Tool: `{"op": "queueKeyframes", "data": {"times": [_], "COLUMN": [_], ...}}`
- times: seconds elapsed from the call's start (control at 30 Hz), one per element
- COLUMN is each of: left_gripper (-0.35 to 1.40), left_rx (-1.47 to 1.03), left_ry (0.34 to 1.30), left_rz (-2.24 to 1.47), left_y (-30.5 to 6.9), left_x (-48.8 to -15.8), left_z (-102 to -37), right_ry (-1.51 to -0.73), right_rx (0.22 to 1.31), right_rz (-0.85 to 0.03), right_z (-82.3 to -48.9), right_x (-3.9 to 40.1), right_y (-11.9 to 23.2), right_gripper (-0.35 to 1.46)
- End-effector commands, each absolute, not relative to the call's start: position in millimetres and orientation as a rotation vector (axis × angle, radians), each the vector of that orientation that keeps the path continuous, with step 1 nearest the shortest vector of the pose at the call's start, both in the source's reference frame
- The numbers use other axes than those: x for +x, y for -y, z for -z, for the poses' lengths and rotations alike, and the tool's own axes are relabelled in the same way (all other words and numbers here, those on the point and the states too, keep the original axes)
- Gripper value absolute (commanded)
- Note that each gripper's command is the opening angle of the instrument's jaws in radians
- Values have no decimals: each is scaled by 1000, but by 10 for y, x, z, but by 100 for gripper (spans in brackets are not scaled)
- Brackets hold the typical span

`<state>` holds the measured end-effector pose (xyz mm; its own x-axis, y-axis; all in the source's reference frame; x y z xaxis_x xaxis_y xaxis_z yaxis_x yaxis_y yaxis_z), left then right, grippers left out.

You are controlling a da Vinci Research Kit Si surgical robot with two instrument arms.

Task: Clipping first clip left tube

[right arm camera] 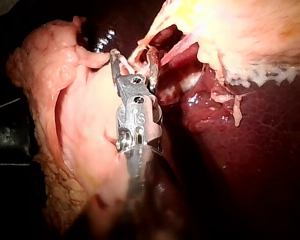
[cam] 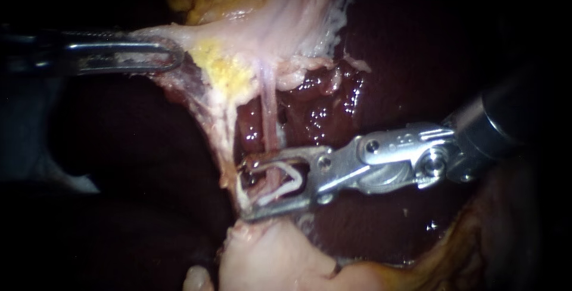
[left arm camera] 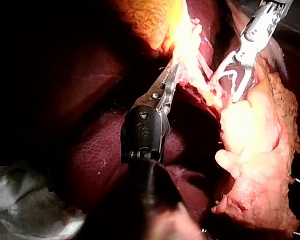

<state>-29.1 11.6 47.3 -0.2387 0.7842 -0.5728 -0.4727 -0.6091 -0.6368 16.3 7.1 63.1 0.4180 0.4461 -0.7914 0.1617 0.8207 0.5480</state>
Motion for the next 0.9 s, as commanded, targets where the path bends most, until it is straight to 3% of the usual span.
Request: {"op": "queueKeyframes", "data": {"times": [0.03,0.33,0.67,0.9], "left_gripper": [-35,-35,-35,-35], "left_rx": [-1164,-1162,-1162,-1162], "left_ry": [424,419,419,419], "left_rz": [-1937,-1936,-1936,-1936], "left_y": [-115,-114,-114,-114], "left_x": [-291,-292,-292,-292], "left_z": [-473,-471,-471,-471], "right_ry": [-1145,-1141,-1182,-1195], "right_rx": [613,606,686,692], "right_rz": [-193,-192,-87,-76], "right_z": [-634,-657,-661,-662], "right_x": [163,171,194,220], "right_y": [-71,-69,-52,-41], "right_gripper": [45,45,43,43]}}
